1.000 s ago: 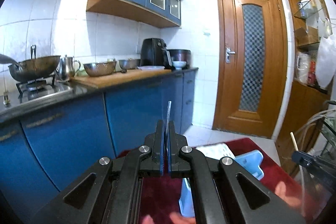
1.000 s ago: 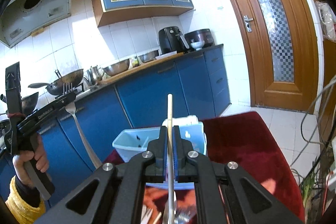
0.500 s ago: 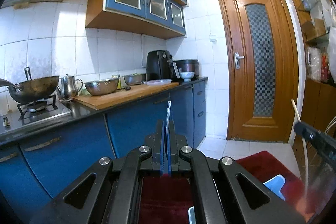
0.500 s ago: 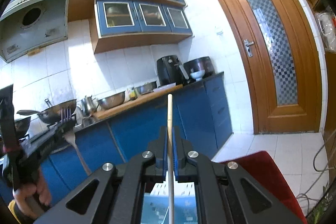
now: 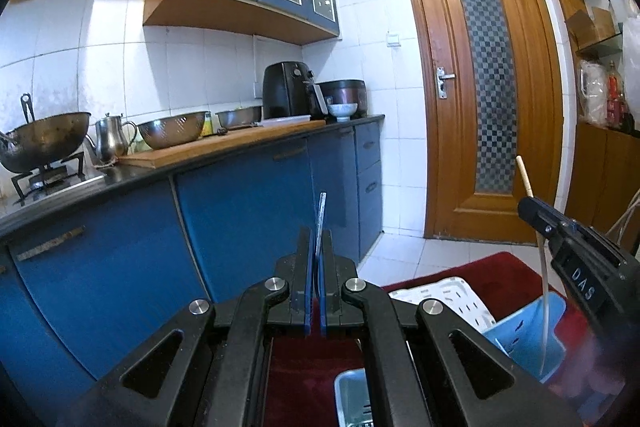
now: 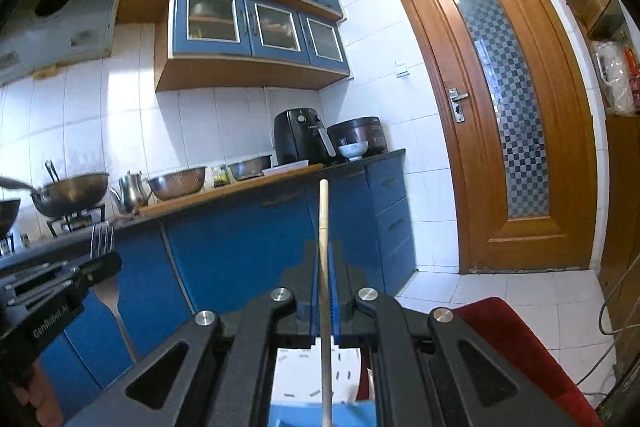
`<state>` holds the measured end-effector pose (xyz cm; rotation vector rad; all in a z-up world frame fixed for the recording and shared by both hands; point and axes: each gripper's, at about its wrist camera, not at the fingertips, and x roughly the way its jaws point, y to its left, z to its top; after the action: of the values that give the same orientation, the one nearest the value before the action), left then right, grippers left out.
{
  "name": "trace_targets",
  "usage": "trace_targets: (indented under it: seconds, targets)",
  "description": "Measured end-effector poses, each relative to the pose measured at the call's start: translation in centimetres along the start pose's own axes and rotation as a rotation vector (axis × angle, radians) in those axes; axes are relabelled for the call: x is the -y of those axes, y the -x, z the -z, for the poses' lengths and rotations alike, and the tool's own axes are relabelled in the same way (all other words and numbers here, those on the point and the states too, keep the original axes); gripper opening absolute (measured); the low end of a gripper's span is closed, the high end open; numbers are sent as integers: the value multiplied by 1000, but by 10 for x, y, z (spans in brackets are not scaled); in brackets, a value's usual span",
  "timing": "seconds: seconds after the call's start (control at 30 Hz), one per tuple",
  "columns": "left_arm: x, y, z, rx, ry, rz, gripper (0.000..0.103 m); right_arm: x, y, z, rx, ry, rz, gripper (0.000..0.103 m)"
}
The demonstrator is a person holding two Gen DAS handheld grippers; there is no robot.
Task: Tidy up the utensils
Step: 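Lower the fork into the box with the left tool while the right tool drops the chopstick in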
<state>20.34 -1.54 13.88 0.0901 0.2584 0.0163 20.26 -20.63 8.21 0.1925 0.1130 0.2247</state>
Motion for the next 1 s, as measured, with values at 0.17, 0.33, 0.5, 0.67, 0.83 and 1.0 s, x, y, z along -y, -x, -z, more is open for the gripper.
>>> trace_targets:
  seconds: [0.17, 0.33, 0.5, 0.67, 0.83, 1.0]
  targets:
    - [6, -3, 15, -19, 2, 21, 0, -3, 4, 15, -25, 41, -2, 6]
    - [10, -4, 27, -37, 15, 38, 0, 3, 6, 26, -58, 28, 5, 6]
    - [12, -4, 36, -57, 17, 53, 1, 6, 10, 30, -82, 13, 6, 6]
    - [14, -4, 43, -78, 17, 70, 1, 7, 13, 36, -110, 9, 17, 6]
    - [16, 1, 44, -88, 9, 82, 2, 10, 15, 35, -139, -16, 14, 8]
    - [17, 4, 43, -111, 8, 102, 5, 9, 21, 34, -156, -43, -21, 39]
